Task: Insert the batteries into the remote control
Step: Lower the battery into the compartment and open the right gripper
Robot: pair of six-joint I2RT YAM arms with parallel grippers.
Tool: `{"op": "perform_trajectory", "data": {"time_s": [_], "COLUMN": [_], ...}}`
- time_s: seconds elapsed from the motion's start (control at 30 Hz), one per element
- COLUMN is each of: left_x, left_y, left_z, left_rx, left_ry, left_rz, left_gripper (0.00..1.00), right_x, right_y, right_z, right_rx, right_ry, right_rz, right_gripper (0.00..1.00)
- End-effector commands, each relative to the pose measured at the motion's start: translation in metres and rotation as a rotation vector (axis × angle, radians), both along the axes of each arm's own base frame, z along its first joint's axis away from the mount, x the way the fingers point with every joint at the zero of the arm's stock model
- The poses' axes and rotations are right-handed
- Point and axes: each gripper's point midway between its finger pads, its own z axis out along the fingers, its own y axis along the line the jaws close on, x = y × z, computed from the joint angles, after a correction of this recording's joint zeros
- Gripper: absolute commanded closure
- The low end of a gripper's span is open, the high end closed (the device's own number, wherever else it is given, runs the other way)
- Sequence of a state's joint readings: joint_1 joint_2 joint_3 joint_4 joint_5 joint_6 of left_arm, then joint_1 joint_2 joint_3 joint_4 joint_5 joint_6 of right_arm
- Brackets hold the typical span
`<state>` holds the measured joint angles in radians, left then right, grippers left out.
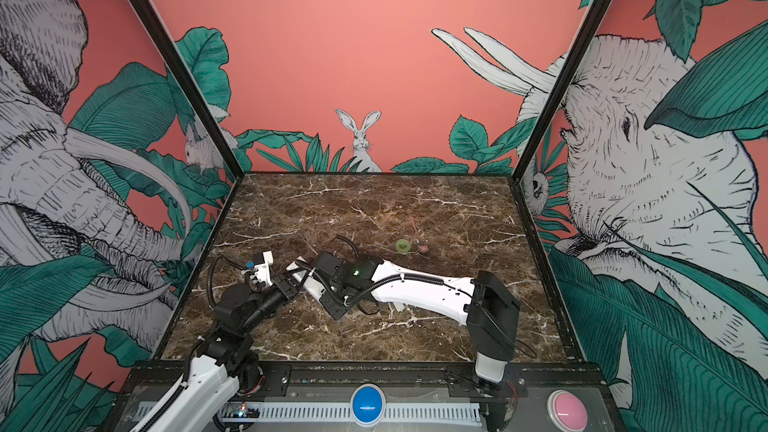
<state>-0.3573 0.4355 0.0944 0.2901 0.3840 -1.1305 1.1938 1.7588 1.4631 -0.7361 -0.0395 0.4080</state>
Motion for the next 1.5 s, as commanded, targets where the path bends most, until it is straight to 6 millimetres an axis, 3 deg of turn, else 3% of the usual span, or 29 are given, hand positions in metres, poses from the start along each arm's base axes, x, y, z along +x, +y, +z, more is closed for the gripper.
{"op": "perform_trajectory", "data": {"time_s": [0.0, 0.63, 0.9, 1.13, 1.4, 1.47], "left_x": [-0.001, -0.001, -0.001, -0.001, -0.004, -0.005], "left_y": [0.000, -0.001, -0.002, -0.004, -0.009, -0.011], "left_z": [0.006, 0.004, 0.003, 0.000, 0.007, 0.009], "left_rx": [-0.028, -0.049, -0.045, -0.035, -0.001, 0.008], "left_ry": [-0.019, -0.015, -0.004, 0.015, 0.008, 0.010], "left_rz": [-0.005, -0.004, -0.013, -0.026, -0.064, -0.080], "left_gripper": [1.00, 1.00, 1.00, 1.00, 1.00, 1.00], "right_x": [0.006, 0.010, 0.009, 0.007, 0.007, 0.004], "right_y": [-0.001, -0.002, 0.004, 0.007, -0.010, -0.018], "right_z": [-0.007, -0.004, 0.006, 0.023, 0.052, 0.072], "right_rx": [-0.011, -0.005, 0.035, 0.084, 0.116, 0.153], "right_ry": [0.001, -0.016, -0.011, -0.010, -0.125, -0.186], "right_rz": [-0.030, -0.044, -0.035, -0.035, 0.057, 0.117], "right_gripper": [0.93, 0.77, 0.69, 0.63, 0.61, 0.61]}}
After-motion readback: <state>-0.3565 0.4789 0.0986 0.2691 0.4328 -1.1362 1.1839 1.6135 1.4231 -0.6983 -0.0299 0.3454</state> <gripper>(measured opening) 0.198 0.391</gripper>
